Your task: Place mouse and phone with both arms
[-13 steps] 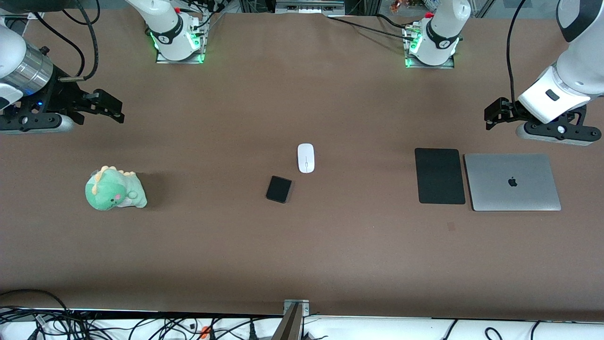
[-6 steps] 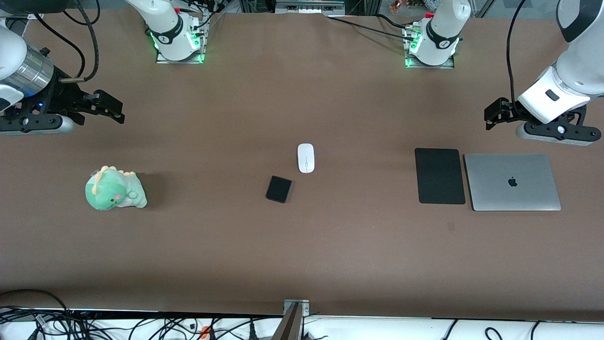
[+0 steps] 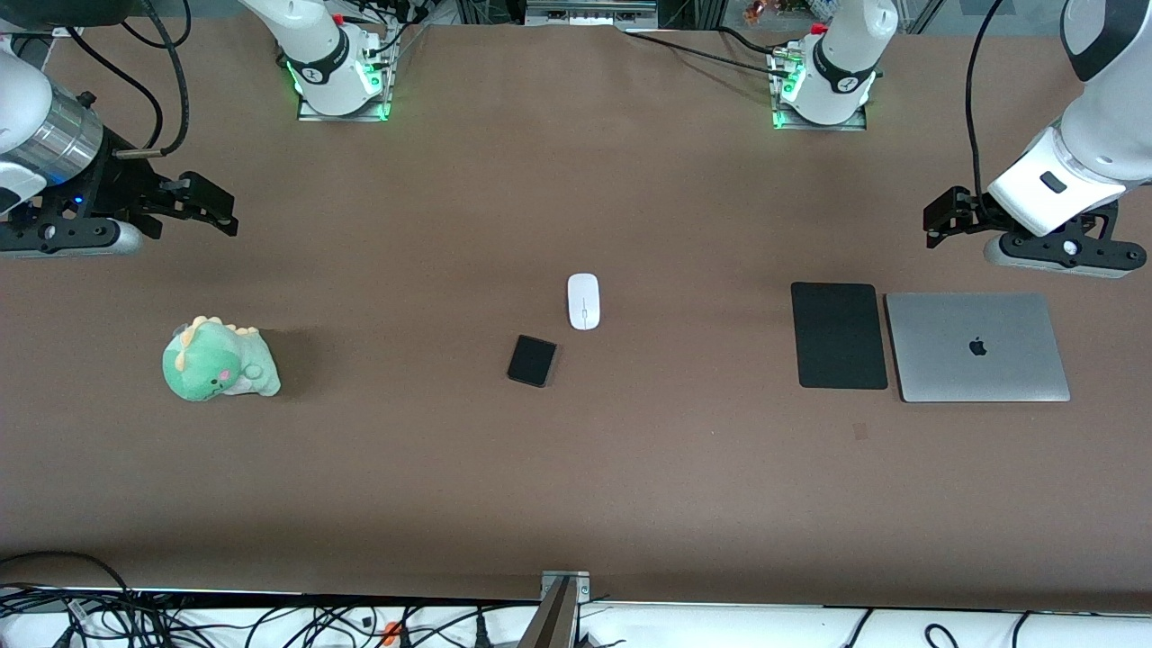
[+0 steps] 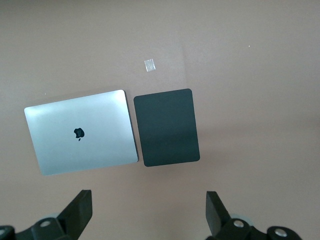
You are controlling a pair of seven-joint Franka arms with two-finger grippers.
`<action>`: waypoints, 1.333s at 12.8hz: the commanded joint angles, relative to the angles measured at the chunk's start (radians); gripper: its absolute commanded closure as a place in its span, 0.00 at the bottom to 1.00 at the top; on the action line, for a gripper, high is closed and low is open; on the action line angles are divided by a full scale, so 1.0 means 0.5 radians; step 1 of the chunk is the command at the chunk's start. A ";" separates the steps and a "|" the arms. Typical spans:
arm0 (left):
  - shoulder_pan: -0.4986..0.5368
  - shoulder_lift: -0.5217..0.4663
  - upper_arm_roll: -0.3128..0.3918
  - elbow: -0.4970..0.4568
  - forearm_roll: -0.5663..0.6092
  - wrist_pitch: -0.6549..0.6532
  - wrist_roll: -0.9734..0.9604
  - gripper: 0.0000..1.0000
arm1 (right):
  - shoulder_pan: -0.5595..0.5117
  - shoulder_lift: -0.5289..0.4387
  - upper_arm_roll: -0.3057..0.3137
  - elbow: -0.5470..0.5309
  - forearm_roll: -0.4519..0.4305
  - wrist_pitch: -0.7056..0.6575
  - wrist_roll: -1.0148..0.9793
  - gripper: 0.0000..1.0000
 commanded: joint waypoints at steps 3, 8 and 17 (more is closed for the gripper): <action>-0.003 0.059 -0.015 0.018 -0.094 -0.068 -0.049 0.00 | -0.007 -0.004 0.009 0.005 0.001 -0.013 -0.024 0.00; -0.018 0.286 -0.119 0.045 -0.386 -0.056 -0.153 0.00 | -0.007 0.005 0.009 0.005 0.001 0.003 -0.024 0.00; -0.634 0.794 -0.300 0.183 -0.469 0.682 -1.422 0.00 | -0.004 0.033 0.012 0.002 0.007 0.009 -0.034 0.00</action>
